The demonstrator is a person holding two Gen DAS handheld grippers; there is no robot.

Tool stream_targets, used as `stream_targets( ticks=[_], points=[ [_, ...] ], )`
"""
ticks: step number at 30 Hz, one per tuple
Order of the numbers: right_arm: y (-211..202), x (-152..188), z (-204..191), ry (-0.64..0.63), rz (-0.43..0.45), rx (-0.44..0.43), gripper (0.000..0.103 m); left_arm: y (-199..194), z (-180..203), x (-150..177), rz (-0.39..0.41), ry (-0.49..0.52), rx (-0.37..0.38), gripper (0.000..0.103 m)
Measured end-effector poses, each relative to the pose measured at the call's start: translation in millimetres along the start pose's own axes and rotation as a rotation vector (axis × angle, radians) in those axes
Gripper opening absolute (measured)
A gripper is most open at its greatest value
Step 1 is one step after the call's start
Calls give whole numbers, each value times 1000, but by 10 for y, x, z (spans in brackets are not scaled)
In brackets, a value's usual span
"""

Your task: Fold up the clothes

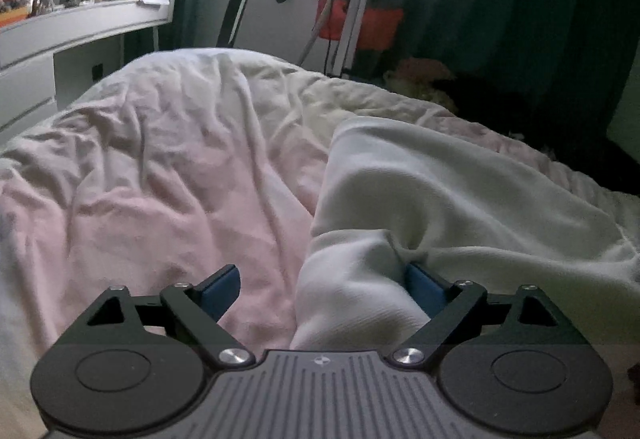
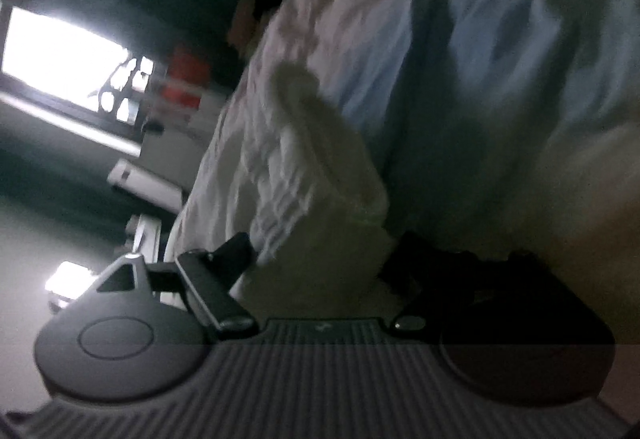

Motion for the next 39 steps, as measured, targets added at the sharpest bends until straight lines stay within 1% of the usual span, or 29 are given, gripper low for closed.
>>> stream_targets(
  ticks=[1,3,5,8,10,12,13,15,17,18,19,21,22,23,24,25,26,27,28,29,30,31,32,33,35,38,39],
  points=[
    [26,26,-8,-16,-6,2,86,9,-25,0,-12,-24,17,93],
    [54,41,-19,-46,-3,15,87,12,-74,-5,-32,-75,53,93],
    [79,37,-29,-43,-4,7,87,14,-125,-13,-49,-133,93,93],
    [51,101,-239,-97,-26,-85,88,20,-209,-24,-72,-231,154,93],
    [-32,115,-427,-167,2,-130,88,31,-269,-33,-81,-300,195,95],
    [-134,138,-583,-207,22,-199,88,39,-309,-42,-82,-366,246,96],
    [-155,141,-619,-214,26,-216,88,45,-318,-47,-82,-391,272,97],
    [-86,125,-532,-184,8,-171,87,73,-284,-54,-91,-397,313,99],
    [34,138,-410,-161,-15,-101,86,97,-211,-46,-103,-372,343,101],
    [96,148,-348,-152,-26,-64,84,108,-172,-42,-109,-357,357,102],
    [140,167,-318,-156,-32,-36,80,116,-137,-32,-114,-344,367,102],
    [170,218,-323,-192,-32,9,79,127,-97,-13,-117,-326,375,102],
    [148,247,-348,-222,-29,30,71,134,-93,-9,-117,-325,378,102],
    [130,265,-375,-246,-24,47,68,143,-95,-7,-120,-329,382,102],
    [114,277,-403,-267,-18,62,60,153,-101,-6,-122,-335,386,102],
    [97,288,-431,-287,-12,76,53,164,-107,-6,-124,-339,384,99],
    [73,293,-453,-297,-5,80,50,173,-110,-6,-126,-339,379,92],
    [44,292,-471,-300,2,76,45,180,-110,-7,-127,-334,374,87],
    [14,292,-489,-302,10,73,41,184,-109,-8,-130,-329,367,79],
    [-15,292,-507,-304,17,70,39,180,-114,-13,-130,-325,358,71],
    [-46,279,-514,-302,24,63,36,167,-123,-22,-127,-321,351,69],
    [-81,263,-533,-298,33,48,34,151,-133,-30,-123,-322,350,63],
    [-116,252,-565,-296,42,30,34,132,-145,-38,-120,-328,358,57],
    [-152,241,-597,-293,51,12,33,109,-157,-50,-116,-338,371,54],
    [-241,235,-674,-284,65,-29,31,47,-173,-92,-108,-368,409,44],
    [-399,218,-801,-250,78,-91,30,-85,-167,-218,-93,-406,463,39],
    [-474,177,-841,-241,88,-108,30,-147,-112,-294,-88,-405,479,39]
  ],
)
Point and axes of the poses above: each gripper's, at about its wrist camera, not at the fingertips, and y roughly the way its jaws point, z to its right, x to its underside, the point moved 9 cm from there along y, roughly the way its jaws point, and after that the axes turned 7 degrees about -z, right-handed, at the moved point
